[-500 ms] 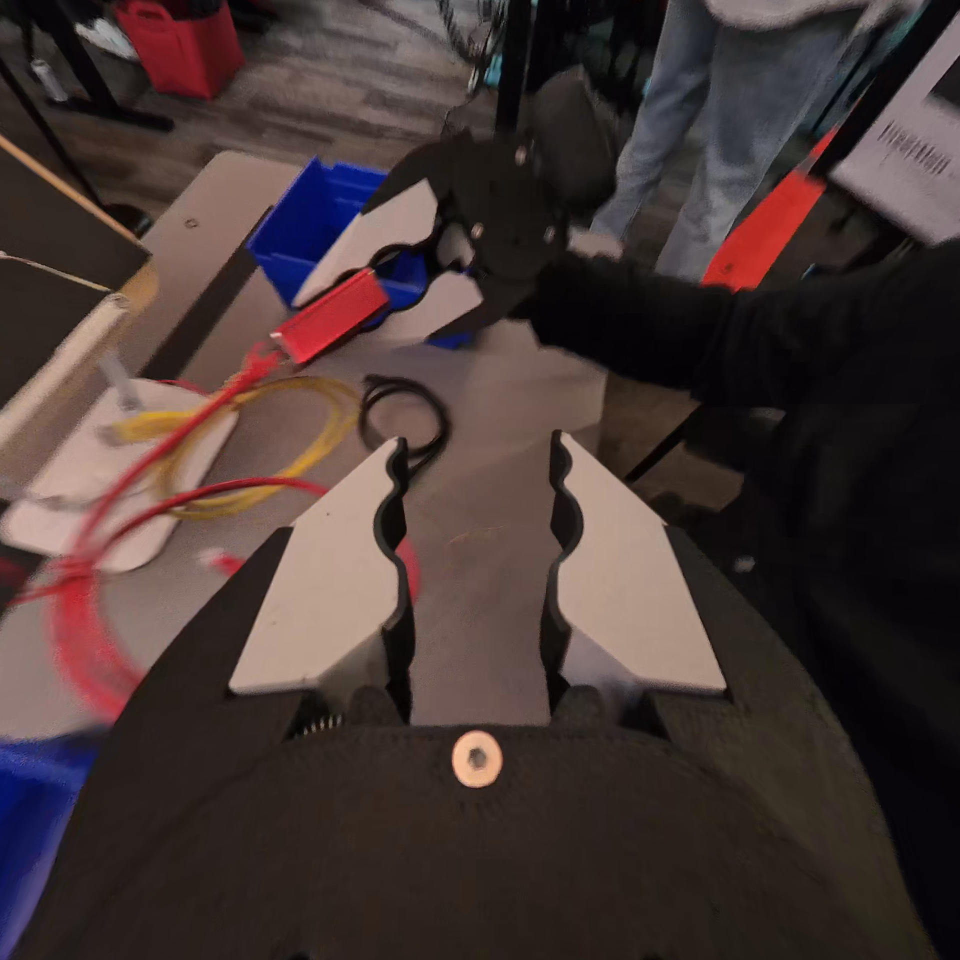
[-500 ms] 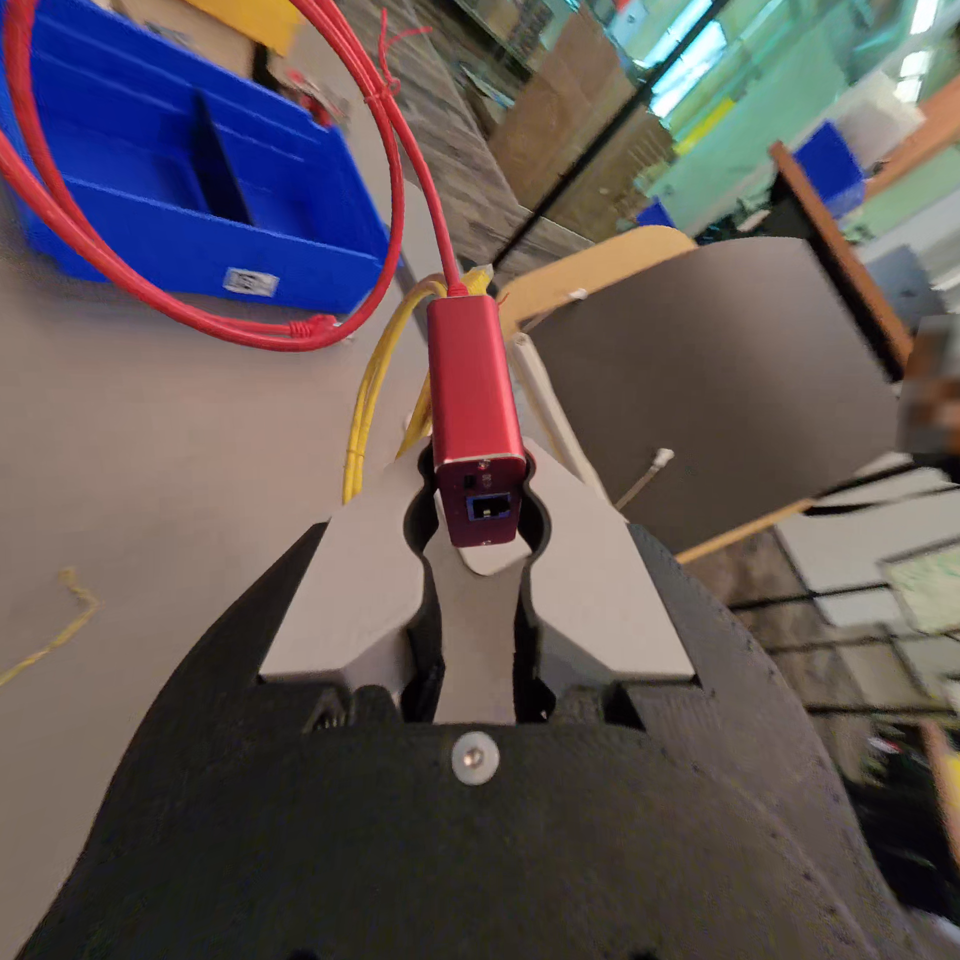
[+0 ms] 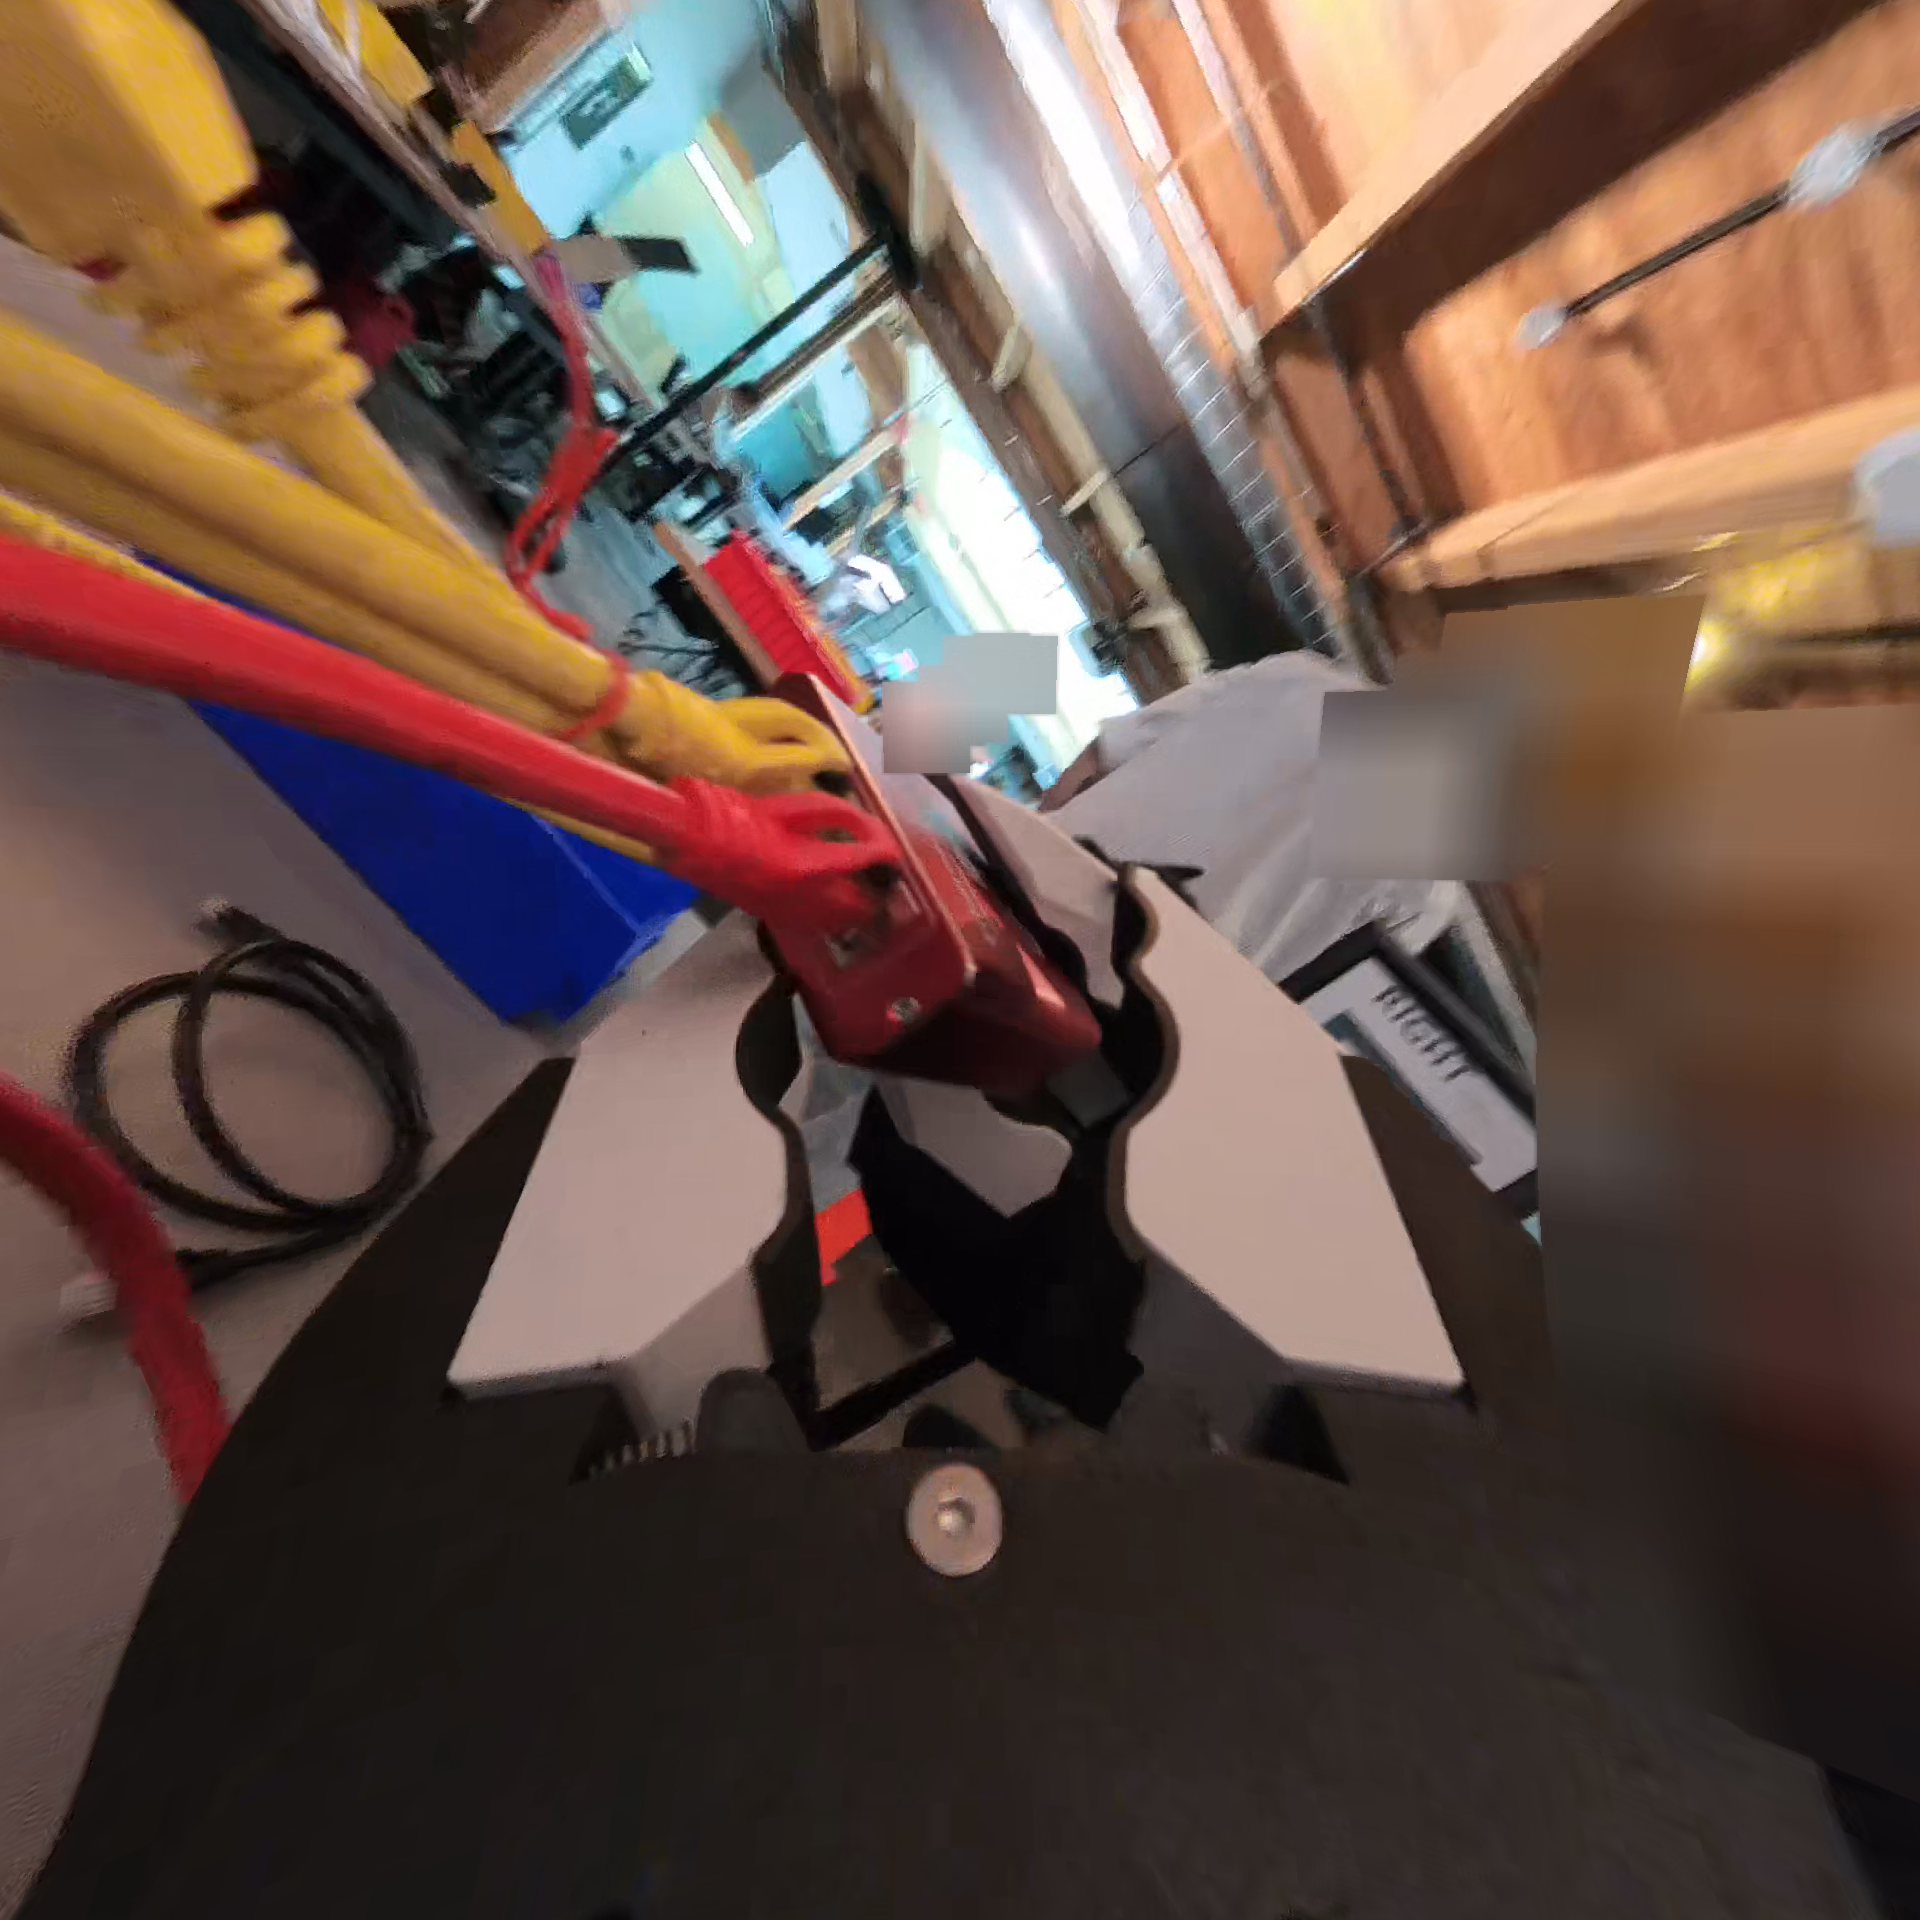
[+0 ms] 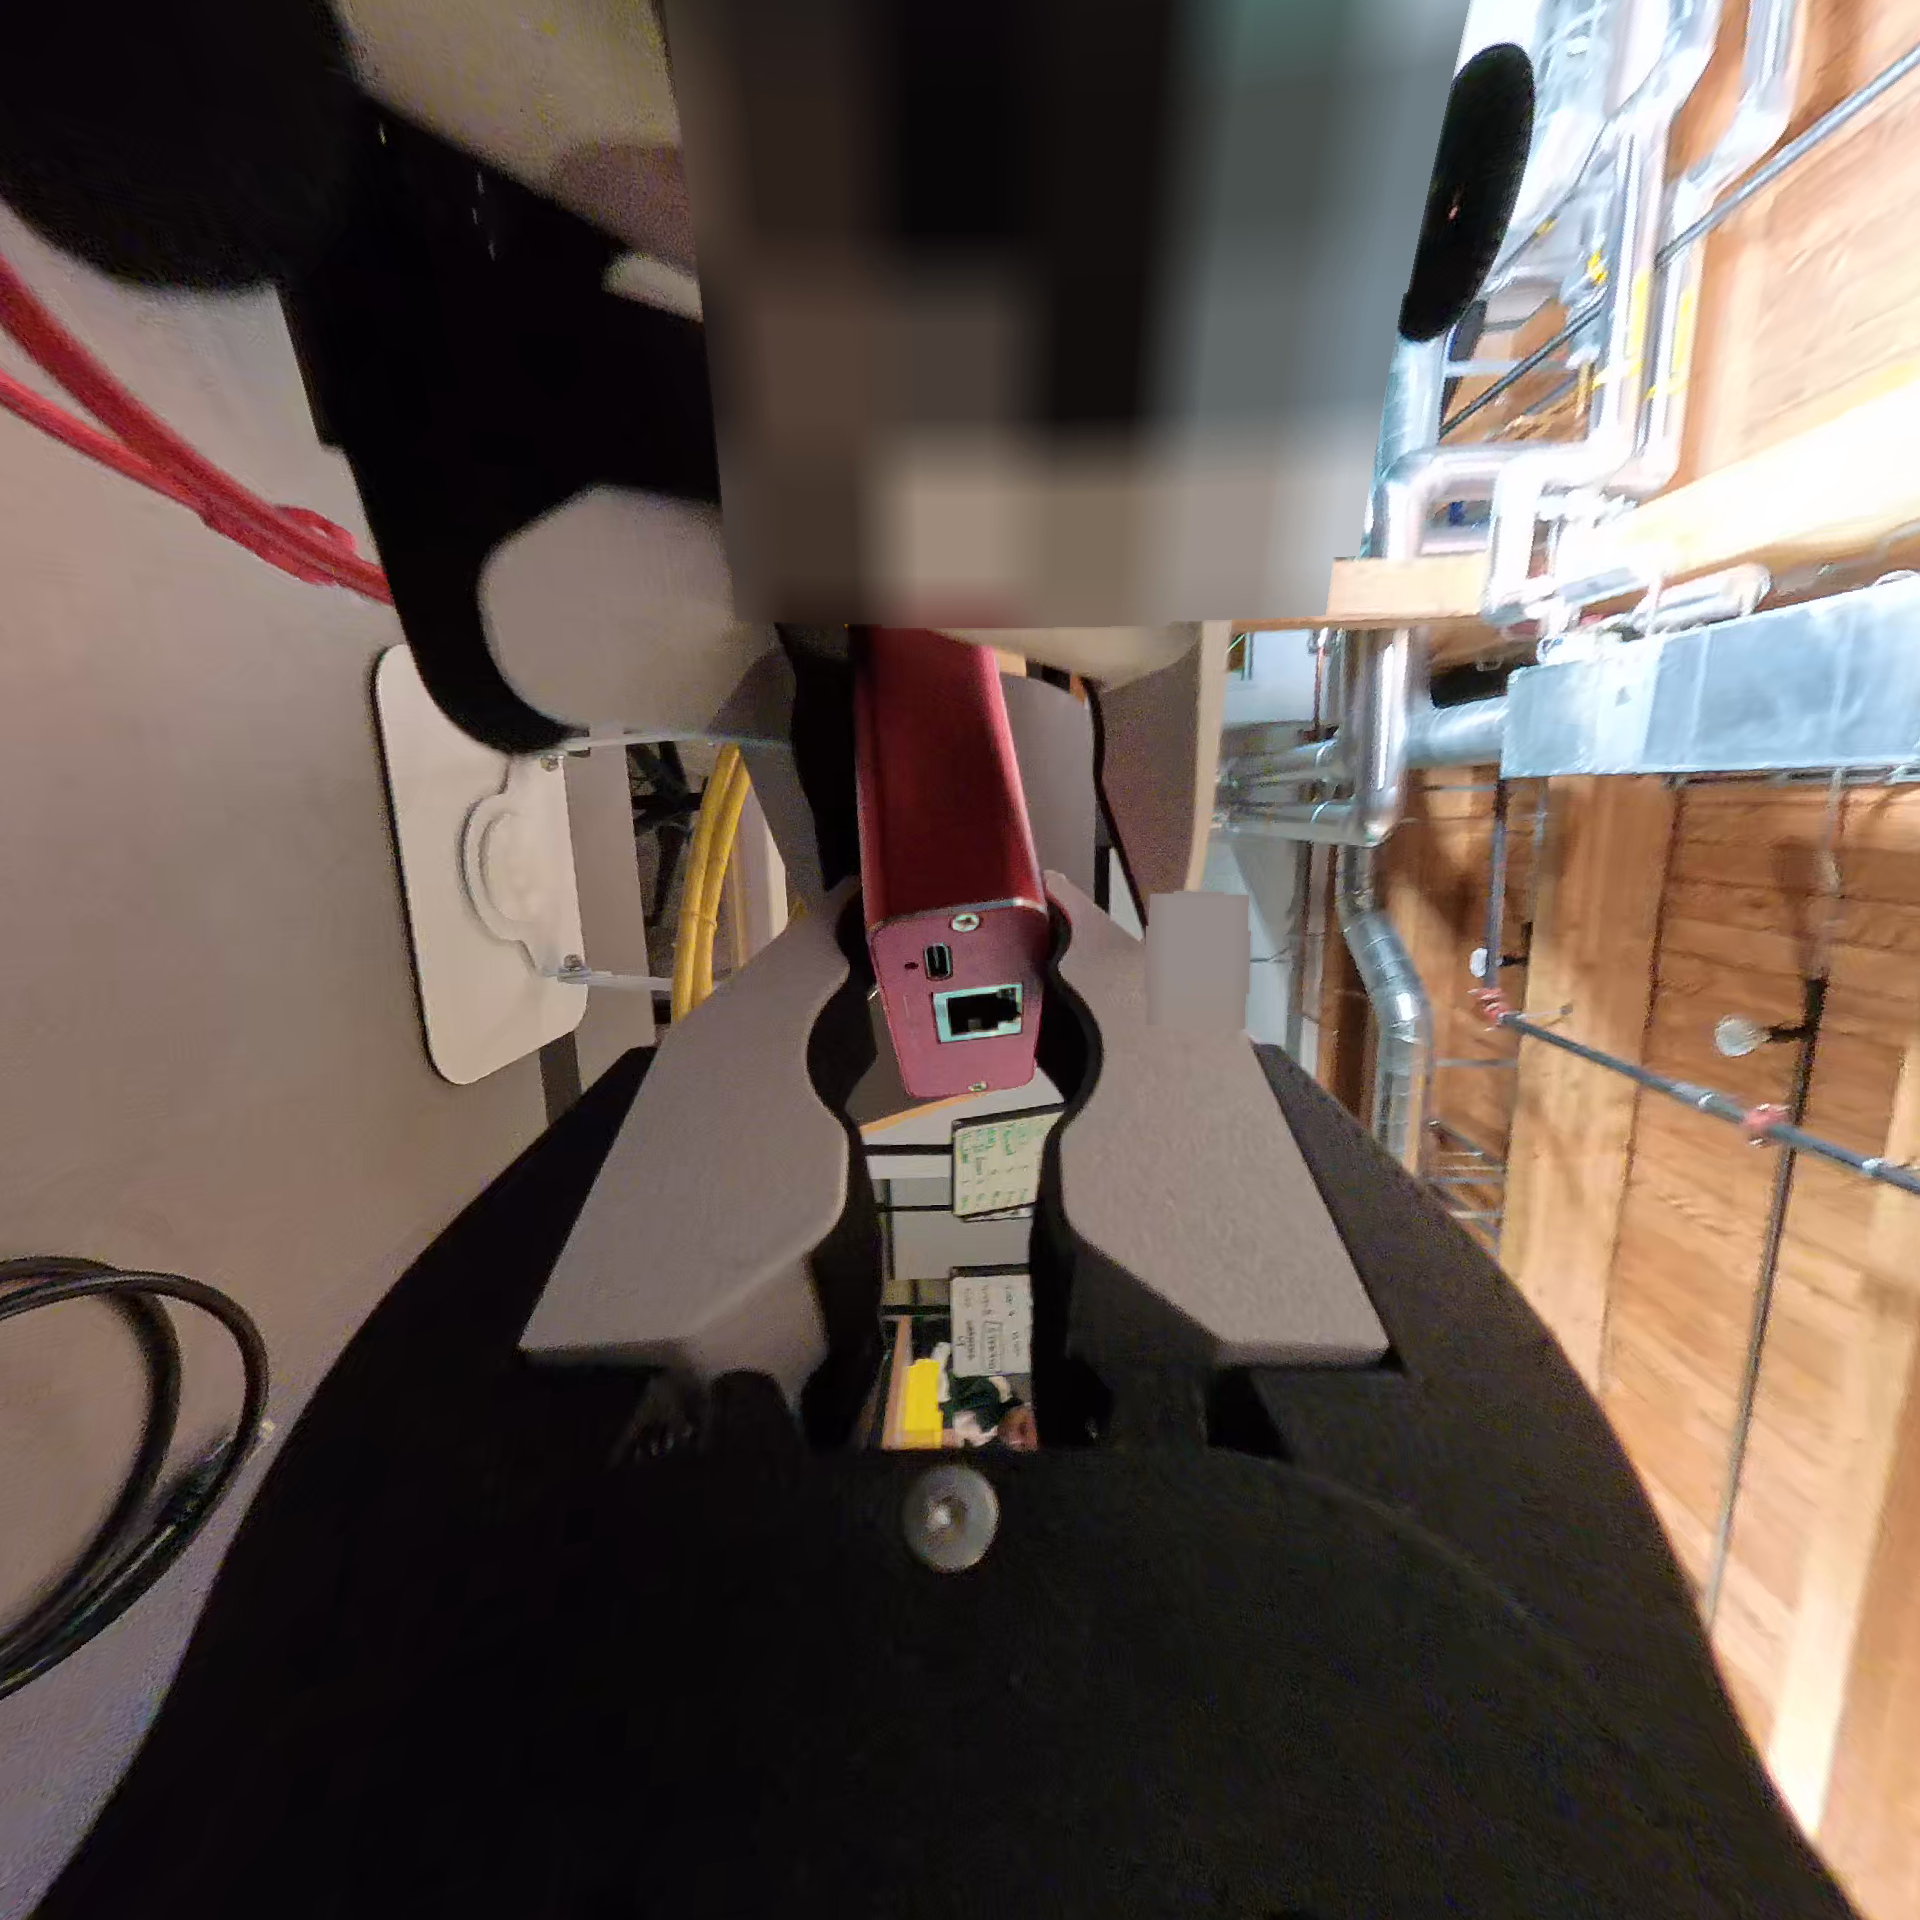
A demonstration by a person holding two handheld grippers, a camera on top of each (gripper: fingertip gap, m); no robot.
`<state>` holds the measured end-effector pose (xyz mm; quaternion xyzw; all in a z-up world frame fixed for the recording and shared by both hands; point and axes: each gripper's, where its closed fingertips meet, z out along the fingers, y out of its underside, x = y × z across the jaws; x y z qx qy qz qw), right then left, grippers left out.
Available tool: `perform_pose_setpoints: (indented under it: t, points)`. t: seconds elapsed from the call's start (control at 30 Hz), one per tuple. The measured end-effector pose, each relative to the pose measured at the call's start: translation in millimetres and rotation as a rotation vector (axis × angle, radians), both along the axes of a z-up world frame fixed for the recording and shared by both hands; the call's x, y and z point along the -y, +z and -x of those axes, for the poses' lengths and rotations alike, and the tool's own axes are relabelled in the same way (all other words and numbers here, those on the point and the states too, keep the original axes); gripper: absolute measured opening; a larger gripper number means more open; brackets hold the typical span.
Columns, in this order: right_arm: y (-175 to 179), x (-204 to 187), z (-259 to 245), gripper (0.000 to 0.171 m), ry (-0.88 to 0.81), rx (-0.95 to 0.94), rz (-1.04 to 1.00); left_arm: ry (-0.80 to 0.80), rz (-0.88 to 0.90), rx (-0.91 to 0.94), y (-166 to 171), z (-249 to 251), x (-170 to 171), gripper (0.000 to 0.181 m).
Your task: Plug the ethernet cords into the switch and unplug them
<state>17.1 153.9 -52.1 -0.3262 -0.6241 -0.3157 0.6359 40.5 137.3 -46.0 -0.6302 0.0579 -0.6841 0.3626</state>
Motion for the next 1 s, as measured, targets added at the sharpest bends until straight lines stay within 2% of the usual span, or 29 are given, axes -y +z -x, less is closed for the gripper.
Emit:
perform_pose_setpoints:
  t: [0.07, 0.13, 0.37, 0.4, 0.43, 0.53, 0.6, 0.67, 0.73, 0.9, 1.0]
  points:
    - [-3, 2, 3, 0.026, 0.004, 0.023, -0.042, -0.008, 0.013, 0.088, -2, 4, -3, 0.05]
    - [-7, 1, 4, 0.025, 0.016, 0.04, -0.054, -0.008, 0.007, 0.101, -6, 6, -4, 0.049]
    - [-25, 1, -4, 0.024, 0.024, 0.076, -0.032, -0.052, -0.021, 0.047, -22, 2, -8, 0.042]
    - [-30, 4, -5, 0.032, 0.041, 0.096, -0.029, -0.034, -0.019, 0.057, -22, 6, -12, 0.035]
    - [-34, 8, -6, 0.033, 0.058, 0.108, -0.028, 0.0, -0.017, 0.053, -25, 11, -17, 0.026]
    - [-46, 18, -11, 0.035, 0.1, 0.148, -0.006, 0.038, -0.035, 0.033, -27, 20, -25, 0.024]
    - [-52, 26, -16, 0.036, 0.144, 0.147, 0.066, 0.002, -0.057, -0.003, -29, 19, -23, 0.024]
    - [-48, 30, -23, 0.028, 0.198, 0.034, 0.269, -0.056, -0.093, -0.068, -30, 15, -19, 0.024]
    - [-39, 24, -34, 0.029, 0.219, -0.096, 0.488, -0.147, -0.138, -0.167, -34, 10, -11, 0.025]
    - [-13, 25, -38, 0.034, 0.418, -0.454, 1.195, -0.314, -0.295, -0.514, -53, -2, 7, 0.025]
    - [-17, 23, -30, 0.036, 0.502, -0.534, 1.471, -0.367, -0.375, -0.653, -54, -6, 12, 0.025]
